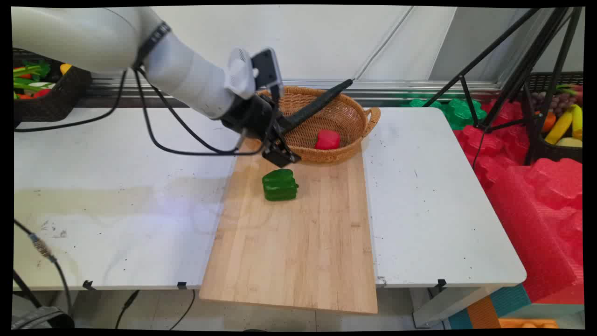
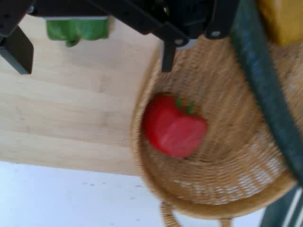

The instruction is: Pick up the cucumber from the vegetable basket

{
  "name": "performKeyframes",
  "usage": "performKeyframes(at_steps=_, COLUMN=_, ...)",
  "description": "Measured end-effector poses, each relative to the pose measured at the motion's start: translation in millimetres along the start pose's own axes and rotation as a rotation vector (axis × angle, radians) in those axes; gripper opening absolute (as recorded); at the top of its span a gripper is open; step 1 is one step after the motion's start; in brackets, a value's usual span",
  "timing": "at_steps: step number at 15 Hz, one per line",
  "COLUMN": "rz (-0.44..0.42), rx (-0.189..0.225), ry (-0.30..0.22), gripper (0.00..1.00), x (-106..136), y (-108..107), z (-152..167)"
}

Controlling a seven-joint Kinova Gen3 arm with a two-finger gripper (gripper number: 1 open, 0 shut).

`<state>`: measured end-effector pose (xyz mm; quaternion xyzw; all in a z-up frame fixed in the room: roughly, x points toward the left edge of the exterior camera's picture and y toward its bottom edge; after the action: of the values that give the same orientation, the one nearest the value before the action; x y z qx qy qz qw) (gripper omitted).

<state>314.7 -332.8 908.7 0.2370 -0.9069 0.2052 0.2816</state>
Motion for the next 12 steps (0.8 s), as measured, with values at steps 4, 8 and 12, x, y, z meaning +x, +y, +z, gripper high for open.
performKeyframes(at_steps=4, rz=-0.079, rx=0.045, ry=0.021, gripper=1.0, x=-7, y=-14, z=-17)
performKeyframes(at_steps=8, rz=-0.174, rx=0.109, ry=0.033, gripper=1.0, x=-10, y=-38, z=-23)
performKeyframes(at_steps=12, rz=-0.245, rx=0.17, ry=0.019, gripper=1.0, x=-8, y=-65, z=-11)
